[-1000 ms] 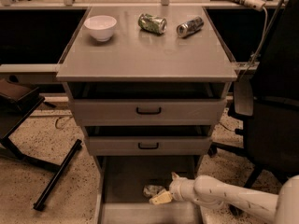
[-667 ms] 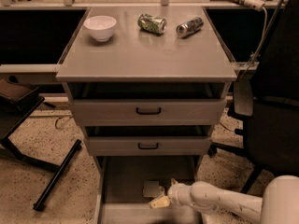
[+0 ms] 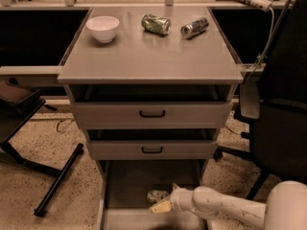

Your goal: Pick 7up can from bottom drawer and place on counter

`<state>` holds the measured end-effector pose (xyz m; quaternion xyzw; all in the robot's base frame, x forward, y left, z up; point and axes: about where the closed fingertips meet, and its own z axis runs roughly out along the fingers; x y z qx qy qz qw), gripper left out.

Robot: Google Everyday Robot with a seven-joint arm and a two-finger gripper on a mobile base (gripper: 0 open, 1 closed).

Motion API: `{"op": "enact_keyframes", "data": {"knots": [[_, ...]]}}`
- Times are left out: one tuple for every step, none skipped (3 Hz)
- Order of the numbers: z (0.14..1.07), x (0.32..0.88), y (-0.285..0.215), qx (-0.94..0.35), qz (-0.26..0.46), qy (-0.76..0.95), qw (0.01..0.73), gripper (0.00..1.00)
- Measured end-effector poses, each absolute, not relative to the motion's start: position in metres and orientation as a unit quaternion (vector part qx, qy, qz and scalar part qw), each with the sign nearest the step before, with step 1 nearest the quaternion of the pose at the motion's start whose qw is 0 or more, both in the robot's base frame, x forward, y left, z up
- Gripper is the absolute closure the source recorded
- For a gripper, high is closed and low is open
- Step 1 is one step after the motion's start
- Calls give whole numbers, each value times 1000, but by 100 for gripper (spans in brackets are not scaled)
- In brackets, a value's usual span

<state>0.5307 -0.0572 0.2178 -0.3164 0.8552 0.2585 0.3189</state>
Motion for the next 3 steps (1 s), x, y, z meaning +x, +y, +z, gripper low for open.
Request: {"op": "enact_keyframes", "data": {"knots": [[209, 541, -33, -310, 270, 851, 327, 0], [189, 548, -20, -305, 274, 853, 323, 0], [171, 554, -13, -302, 272, 855, 322, 0]]}}
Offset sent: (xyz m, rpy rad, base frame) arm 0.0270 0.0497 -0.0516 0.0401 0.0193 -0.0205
